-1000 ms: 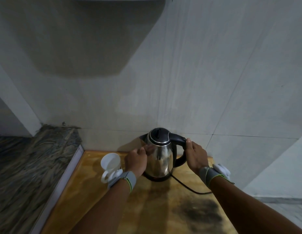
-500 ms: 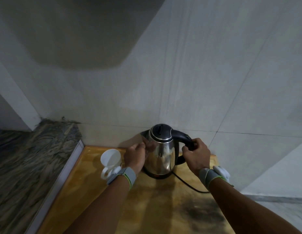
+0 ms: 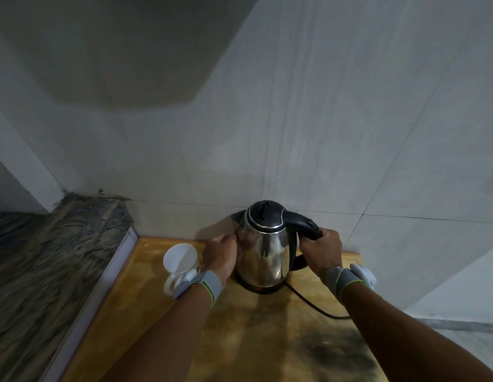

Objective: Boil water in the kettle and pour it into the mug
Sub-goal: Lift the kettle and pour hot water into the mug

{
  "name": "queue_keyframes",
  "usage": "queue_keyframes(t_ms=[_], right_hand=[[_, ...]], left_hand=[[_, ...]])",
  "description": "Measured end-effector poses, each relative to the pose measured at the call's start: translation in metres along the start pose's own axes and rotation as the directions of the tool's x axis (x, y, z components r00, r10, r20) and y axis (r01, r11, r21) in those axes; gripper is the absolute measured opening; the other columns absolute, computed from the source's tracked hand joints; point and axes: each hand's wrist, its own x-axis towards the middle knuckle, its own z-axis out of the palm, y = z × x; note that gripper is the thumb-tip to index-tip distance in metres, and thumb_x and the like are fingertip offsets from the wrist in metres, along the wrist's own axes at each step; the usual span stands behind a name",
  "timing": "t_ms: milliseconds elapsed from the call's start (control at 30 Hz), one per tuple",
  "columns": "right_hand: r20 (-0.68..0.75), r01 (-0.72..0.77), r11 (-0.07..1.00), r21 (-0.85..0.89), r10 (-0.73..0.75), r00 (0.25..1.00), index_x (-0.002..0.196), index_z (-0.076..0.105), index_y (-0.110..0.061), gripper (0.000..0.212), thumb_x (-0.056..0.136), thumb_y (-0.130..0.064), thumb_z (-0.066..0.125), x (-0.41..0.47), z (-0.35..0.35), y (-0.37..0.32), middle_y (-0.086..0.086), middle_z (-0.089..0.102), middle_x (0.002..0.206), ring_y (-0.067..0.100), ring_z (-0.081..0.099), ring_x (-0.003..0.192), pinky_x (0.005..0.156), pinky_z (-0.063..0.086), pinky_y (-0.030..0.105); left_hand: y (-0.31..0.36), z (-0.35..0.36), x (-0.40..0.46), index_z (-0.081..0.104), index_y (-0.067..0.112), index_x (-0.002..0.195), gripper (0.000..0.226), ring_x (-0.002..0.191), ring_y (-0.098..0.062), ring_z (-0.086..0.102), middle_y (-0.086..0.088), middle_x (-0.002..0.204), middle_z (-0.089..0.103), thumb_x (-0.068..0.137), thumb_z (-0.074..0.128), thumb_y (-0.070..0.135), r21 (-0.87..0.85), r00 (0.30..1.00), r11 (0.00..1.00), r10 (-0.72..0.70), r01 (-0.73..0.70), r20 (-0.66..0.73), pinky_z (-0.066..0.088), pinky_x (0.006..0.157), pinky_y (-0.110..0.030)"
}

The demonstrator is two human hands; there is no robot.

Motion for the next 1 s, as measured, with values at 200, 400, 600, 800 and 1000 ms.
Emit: queue_keyframes(t_ms=[200, 400, 600, 800, 1000], right_hand=[[-0.054, -0.001, 1.0, 0.031, 0.003, 0.999, 0.075, 0.067, -0.019, 0.009, 0.08, -0.012, 0.069, 0.0, 0.004, 0.001, 0.003, 0.067, 0.064, 0.019, 0.065, 0.059, 0.054, 0.053, 0.03], [-0.099, -0.018, 0.999, 0.031, 0.021, 0.995, 0.068, 0.067, -0.017, 0.01, 0.078, -0.014, 0.067, -0.002, 0.0, -0.004, 0.006, 0.066, 0.059, 0.026, 0.064, 0.056, 0.054, 0.054, 0.039], [-0.106, 0.017, 0.999, 0.042, -0.013, 0.994, 0.068, 0.067, -0.019, 0.011, 0.077, -0.014, 0.069, -0.002, -0.007, -0.02, 0.002, 0.065, 0.057, 0.02, 0.062, 0.053, 0.05, 0.051, 0.032], [-0.101, 0.012, 0.999, 0.03, -0.009, 0.995, 0.066, 0.067, -0.021, 0.007, 0.072, -0.019, 0.069, -0.007, -0.009, -0.042, 0.001, 0.066, 0.057, 0.022, 0.064, 0.055, 0.052, 0.054, 0.033], [-0.055, 0.032, 0.998, -0.046, -0.035, 0.998, 0.063, 0.066, -0.024, 0.007, 0.069, -0.021, 0.069, -0.014, -0.005, -0.067, -0.004, 0.065, 0.056, 0.015, 0.064, 0.056, 0.051, 0.05, 0.027]], left_hand=[[0.001, 0.0, 0.004, 0.076, 0.015, 0.118, 0.044, 0.115, -0.038, 0.068, -0.011, 0.119, 0.076, 0.089, 0.052, 0.038, -0.028, 1.0, 1.0, -0.01, 0.01, -0.004, 0.057, 0.104, -0.052], [0.011, 0.002, 0.004, 0.074, 0.016, 0.074, 0.03, 0.08, -0.026, 0.072, 0.002, 0.074, 0.075, 0.095, 0.057, 0.027, -0.049, 1.0, 0.999, 0.018, -0.019, -0.02, 0.063, 0.087, -0.045], [0.02, -0.007, -0.001, 0.065, 0.019, 0.065, 0.03, 0.094, -0.033, 0.072, 0.004, 0.076, 0.072, 0.093, 0.059, 0.026, -0.014, 0.999, 0.999, 0.046, -0.047, -0.026, 0.063, 0.092, -0.051], [0.032, -0.027, -0.005, 0.075, 0.01, 0.118, 0.042, 0.118, -0.035, 0.07, -0.013, 0.118, 0.076, 0.086, 0.061, 0.034, 0.005, 0.996, 0.996, 0.09, -0.09, 0.004, 0.058, 0.102, -0.051], [0.033, -0.066, -0.01, 0.075, 0.011, 0.124, 0.037, 0.117, -0.035, 0.07, -0.014, 0.121, 0.076, 0.093, 0.066, 0.029, 0.096, 0.988, 0.985, 0.148, -0.144, -0.044, 0.059, 0.102, -0.048]])
